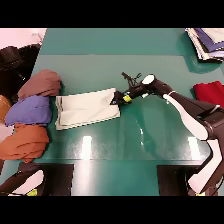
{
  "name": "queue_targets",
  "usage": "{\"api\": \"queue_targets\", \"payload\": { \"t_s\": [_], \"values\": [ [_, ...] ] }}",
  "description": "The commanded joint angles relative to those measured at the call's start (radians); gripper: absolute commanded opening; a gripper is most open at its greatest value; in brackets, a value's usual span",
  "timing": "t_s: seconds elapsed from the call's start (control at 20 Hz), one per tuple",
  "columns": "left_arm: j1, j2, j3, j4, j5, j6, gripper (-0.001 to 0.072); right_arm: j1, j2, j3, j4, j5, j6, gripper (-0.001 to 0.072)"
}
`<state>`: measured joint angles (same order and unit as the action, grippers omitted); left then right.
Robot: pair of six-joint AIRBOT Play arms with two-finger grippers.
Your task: Fold the shirts.
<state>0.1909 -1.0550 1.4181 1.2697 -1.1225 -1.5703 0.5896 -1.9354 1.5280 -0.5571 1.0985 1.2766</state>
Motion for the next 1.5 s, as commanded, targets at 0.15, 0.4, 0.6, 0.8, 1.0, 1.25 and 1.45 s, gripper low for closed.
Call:
{"api": "queue_targets", "payload": {
  "t_s": [0.15,0.4,0.6,0.8,1.0,1.25,1.45],
  "values": [
    [-0.132,0.000,0.000,-0.021,-0.014,0.000,0.0023,-0.051,0.013,0.172,-0.080,0.038,0.005,0.0017],
    [-0.304,0.000,0.000,-0.021,0.017,-0.001,0.0023,-0.346,0.268,0.048,-0.227,0.028,0.045,0.0017],
    [-0.367,0.000,0.000,-0.024,0.053,-0.032,0.0023,-0.701,0.479,-0.095,-0.278,-0.025,0.051,0.0017],
    [-0.374,0.000,0.000,-0.033,0.068,-0.061,0.0023,-1.036,0.566,-0.165,-0.272,-0.085,0.051,0.0017],
    [-0.374,0.000,0.000,-0.033,0.068,-0.077,0.0024,-1.189,0.564,-0.162,-0.273,-0.131,0.051,0.0017],
    [-0.374,0.000,0.000,-0.033,0.066,-0.082,0.0024,-1.208,0.564,-0.042,-0.274,-0.135,0.050,0.0017],
    [-0.374,0.000,0.000,-0.033,0.055,-0.079,0.0024,-1.214,0.564,0.124,-0.290,-0.021,0.051,0.0016]
  ]
}}
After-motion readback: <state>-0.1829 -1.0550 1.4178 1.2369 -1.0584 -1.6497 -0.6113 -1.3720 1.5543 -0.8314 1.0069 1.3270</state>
